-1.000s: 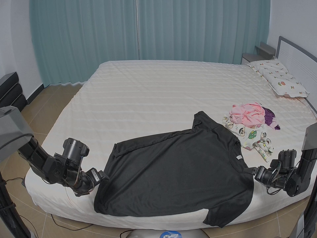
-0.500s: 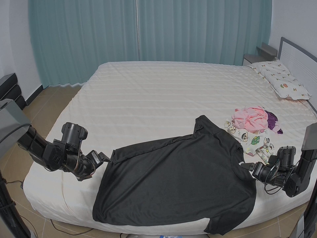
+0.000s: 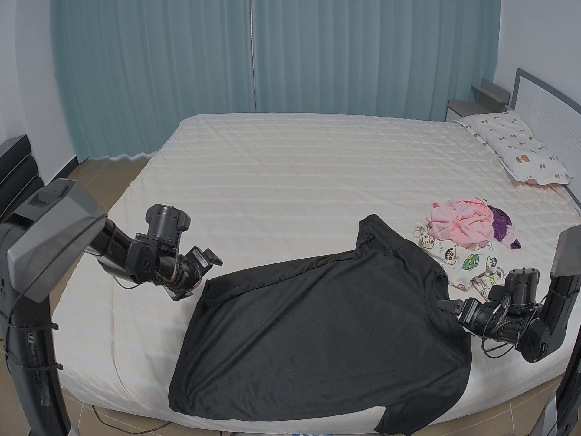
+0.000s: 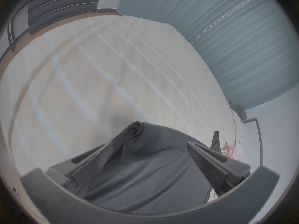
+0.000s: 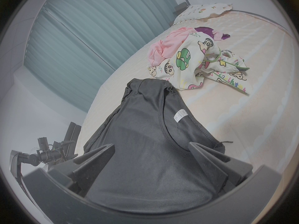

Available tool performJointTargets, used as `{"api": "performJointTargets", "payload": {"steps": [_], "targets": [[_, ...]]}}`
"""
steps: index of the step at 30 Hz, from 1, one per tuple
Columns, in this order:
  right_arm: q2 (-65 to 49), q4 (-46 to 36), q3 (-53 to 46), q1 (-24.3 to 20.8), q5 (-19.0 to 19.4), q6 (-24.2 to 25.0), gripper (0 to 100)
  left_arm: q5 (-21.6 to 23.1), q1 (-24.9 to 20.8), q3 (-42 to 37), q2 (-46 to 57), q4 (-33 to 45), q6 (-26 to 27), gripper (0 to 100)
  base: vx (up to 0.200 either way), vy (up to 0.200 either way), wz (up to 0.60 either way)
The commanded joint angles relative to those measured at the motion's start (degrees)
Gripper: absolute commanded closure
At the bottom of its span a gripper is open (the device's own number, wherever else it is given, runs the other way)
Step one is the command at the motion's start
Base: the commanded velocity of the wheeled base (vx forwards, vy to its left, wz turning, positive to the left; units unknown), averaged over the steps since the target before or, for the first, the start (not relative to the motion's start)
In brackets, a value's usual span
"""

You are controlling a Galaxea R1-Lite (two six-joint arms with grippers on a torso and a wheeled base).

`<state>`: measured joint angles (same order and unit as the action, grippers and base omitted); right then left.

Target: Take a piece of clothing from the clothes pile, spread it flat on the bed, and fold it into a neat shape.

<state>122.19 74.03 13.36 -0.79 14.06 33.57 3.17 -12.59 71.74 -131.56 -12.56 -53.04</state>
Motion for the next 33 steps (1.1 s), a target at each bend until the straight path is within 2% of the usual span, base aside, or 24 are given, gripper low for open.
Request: {"api": "performJointTargets", "payload": {"steps": [1, 5, 12, 18, 22, 26, 29, 30, 33], "targets": [[0.1, 0.1, -0.4, -0.2, -0.4, 0.0, 0, -0.8, -1.7, 6.5, -8.2, 0.6, -0.4, 0, 0.0, 0.0, 0.0], [0.2, 0.0, -0.4, -0.2, -1.5, -0.1, 0, -3.3, -2.1, 8.2, -9.6, 2.3, -0.4, 0, 0.0, 0.0, 0.0], [1.4, 0.1, -0.2, -0.2, -2.5, -0.3, 0, -4.6, -2.5, 8.1, -8.0, 2.7, -0.8, 0, 0.0, 0.0, 0.0], [1.1, 0.1, 0.0, -0.2, -3.2, -0.4, 0, -11.2, -2.4, 5.9, -4.9, 2.3, -1.2, 0, 0.0, 0.0, 0.0], [1.1, 0.1, -0.2, -0.3, -3.6, -0.4, 0, -11.2, -2.7, 3.7, -2.8, 1.7, -1.7, 0, 0.0, 0.0, 0.0], [1.0, 0.1, -0.5, -0.5, -3.6, -0.3, 0, -10.6, -4.8, 3.1, -1.9, 1.7, -4.1, 0, 0.0, 0.0, 0.0], [0.8, 0.1, -1.1, -0.6, -3.7, -0.2, 0, -8.4, -6.0, 2.3, -0.8, 1.7, -5.9, 0, 0.0, 0.0, 0.0], [0.8, 0.1, -1.6, -0.7, -3.6, -0.4, 0, -5.5, -7.2, 1.6, -0.3, 1.7, -8.0, 0, 0.0, 0.0, 0.0], [0.8, 0.6, -1.7, -1.1, -3.6, -0.2, 0, -3.6, -8.2, 2.0, -0.7, 1.7, -10.7, 0, 0.0, 0.0, 0.0]]}}
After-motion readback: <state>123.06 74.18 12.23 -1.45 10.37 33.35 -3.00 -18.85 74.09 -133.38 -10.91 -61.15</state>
